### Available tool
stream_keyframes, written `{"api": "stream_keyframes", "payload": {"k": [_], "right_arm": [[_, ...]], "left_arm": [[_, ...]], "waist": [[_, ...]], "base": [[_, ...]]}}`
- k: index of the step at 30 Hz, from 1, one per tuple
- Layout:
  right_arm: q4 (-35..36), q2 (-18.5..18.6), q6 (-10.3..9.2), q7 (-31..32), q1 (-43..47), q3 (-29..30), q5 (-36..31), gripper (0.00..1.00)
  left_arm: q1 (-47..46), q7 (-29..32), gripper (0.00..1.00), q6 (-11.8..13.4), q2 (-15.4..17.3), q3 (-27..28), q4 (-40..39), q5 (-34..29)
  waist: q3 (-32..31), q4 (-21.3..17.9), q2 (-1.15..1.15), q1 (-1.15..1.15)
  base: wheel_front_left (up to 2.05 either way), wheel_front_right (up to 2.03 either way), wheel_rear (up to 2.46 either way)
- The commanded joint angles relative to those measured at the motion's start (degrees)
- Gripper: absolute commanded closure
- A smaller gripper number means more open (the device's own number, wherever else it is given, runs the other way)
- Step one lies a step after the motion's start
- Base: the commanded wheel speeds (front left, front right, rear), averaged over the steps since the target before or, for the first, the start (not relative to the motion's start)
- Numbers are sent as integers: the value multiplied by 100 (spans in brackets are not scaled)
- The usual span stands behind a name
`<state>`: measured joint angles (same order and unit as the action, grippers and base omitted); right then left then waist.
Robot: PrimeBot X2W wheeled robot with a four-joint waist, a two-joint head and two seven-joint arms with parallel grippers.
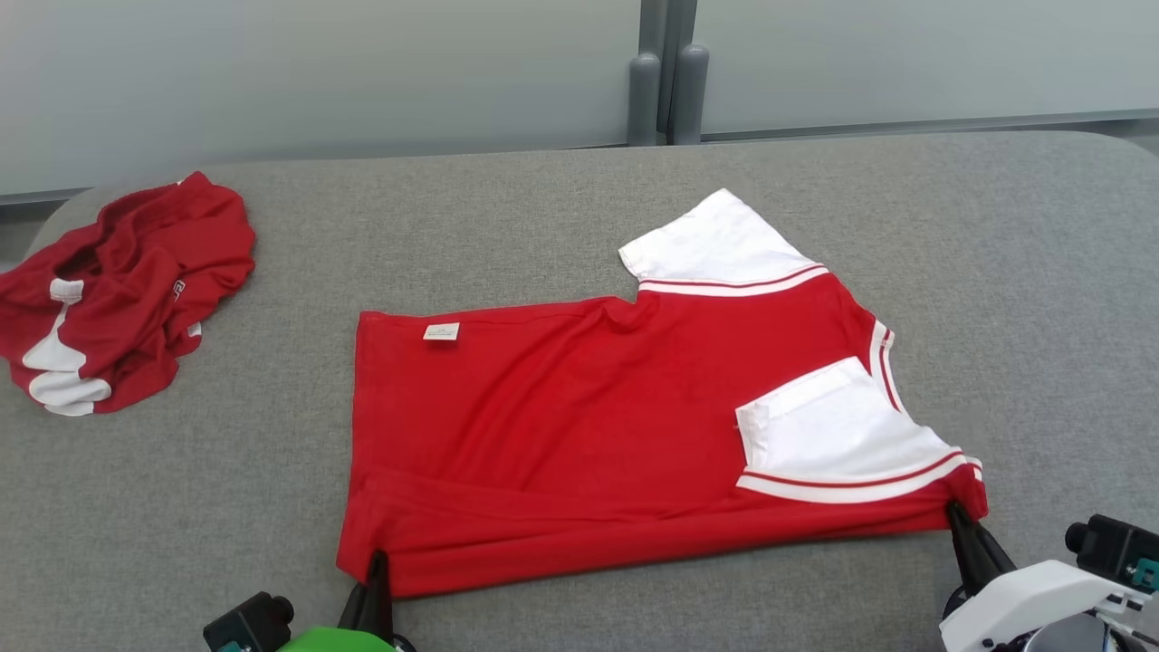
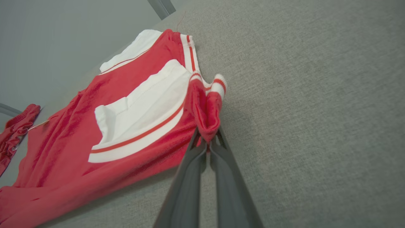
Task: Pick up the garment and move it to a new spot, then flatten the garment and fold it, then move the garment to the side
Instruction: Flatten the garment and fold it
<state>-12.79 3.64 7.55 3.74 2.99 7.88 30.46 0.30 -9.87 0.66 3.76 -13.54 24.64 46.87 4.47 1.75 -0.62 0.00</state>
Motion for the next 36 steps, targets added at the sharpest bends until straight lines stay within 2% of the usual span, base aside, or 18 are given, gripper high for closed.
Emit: {"api": "stream_keyframes", "payload": {"k": [1,8,9,10,11,12,18,24,30,36], "right_arm": [[31,17,-11,7,73,65,-24,100],[-220,-53,-11,-109,214,-25,2,100],[-280,-54,-11,-149,202,-35,28,83],[-335,-55,-11,-173,185,-57,68,57],[-382,-56,-11,-230,167,-58,93,8],[-426,-54,-11,-261,151,-69,112,0],[-510,-63,-8,-395,181,57,5,0],[-153,-64,-6,-393,133,351,-196,0],[398,-36,-6,-144,11,317,-378,0],[1099,206,-6,245,-207,-33,-381,0]], "left_arm": [[93,4,100,58,70,37,-4,50],[141,56,100,143,75,-21,138,26],[124,68,85,147,92,-45,165,-9],[104,67,62,143,99,-56,179,-15],[94,63,34,146,100,-59,198,-16],[89,66,0,144,107,-68,211,-19],[200,112,0,311,398,50,134,-65],[-145,173,0,495,814,162,-258,-275],[-692,466,0,523,1127,128,-447,-406],[-1616,969,0,442,1426,-123,-131,-683]], "waist": [[13,-21,62,0],[18,-96,62,0],[14,-111,62,0],[12,-121,62,0],[7,-133,62,0],[4,-148,62,0],[-12,-319,62,0],[1,-426,62,0],[87,-506,62,0],[351,-696,62,0]], "base": [[0,0,0],[0,0,0],[0,0,0],[0,0,0],[0,0,0],[0,0,0],[0,0,0],[0,0,0],[0,0,0],[0,0,0]]}}
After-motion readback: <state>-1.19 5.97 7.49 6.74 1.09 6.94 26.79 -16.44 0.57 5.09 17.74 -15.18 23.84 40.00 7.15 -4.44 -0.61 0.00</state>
